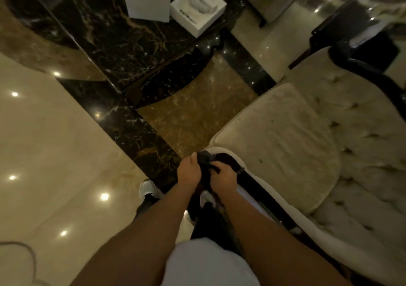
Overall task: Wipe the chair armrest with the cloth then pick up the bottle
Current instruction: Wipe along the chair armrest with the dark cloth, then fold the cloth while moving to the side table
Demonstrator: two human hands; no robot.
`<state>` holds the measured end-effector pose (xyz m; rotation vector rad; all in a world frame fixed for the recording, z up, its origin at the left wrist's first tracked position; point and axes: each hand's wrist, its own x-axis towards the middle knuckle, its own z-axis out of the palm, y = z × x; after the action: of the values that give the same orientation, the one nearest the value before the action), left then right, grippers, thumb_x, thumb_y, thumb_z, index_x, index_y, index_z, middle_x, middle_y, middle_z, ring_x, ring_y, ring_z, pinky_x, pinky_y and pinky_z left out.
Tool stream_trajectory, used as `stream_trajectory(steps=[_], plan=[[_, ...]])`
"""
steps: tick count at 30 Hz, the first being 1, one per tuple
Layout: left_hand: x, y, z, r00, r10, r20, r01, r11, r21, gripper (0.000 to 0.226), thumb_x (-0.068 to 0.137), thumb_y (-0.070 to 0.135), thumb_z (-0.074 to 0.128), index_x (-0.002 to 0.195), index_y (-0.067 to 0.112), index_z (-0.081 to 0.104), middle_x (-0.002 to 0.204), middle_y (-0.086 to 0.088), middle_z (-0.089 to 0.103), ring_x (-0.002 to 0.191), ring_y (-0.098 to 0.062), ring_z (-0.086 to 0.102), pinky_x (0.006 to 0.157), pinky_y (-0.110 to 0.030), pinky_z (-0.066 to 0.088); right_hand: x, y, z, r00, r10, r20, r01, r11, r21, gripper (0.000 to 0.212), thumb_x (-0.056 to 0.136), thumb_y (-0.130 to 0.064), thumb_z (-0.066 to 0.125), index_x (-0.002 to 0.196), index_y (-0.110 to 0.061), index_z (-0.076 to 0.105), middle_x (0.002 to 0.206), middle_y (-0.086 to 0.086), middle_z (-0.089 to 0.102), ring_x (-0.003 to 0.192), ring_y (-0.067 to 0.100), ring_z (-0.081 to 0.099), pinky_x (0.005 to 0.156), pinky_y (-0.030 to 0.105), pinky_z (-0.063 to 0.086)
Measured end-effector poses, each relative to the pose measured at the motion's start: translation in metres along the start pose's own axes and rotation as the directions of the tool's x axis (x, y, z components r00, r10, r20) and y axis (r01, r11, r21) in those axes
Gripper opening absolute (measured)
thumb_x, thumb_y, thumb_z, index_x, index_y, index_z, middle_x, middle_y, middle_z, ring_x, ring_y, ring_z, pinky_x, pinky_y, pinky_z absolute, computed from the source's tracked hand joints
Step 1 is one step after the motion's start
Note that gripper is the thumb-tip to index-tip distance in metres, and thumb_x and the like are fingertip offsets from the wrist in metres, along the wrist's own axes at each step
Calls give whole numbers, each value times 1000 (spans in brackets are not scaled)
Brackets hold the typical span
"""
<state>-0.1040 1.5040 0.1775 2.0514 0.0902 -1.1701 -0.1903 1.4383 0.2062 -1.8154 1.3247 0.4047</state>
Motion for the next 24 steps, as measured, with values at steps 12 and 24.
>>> stream_trajectory(steps=[12,24], plan=[[-1,178,-162,830,-45,556,101,992,-71,61,87,59,54,123,10,61,118,-18,68,106,-36,66,89,-50,55,-17,-103,-66,868,-298,397,-241,446,862,58,66,-40,87,117,-30,62,101,0,79,94,21,75,69,32,60],[74,338,-148,621,87,779,-112,993,-22,51,73,10,79,122,8,65,122,-15,69,111,-32,66,87,-40,57,95,-169,-189,993,-75,93,-70,272,960,41,97,-34,59,132,-13,58,106,14,76,88,28,76,62,33,60]])
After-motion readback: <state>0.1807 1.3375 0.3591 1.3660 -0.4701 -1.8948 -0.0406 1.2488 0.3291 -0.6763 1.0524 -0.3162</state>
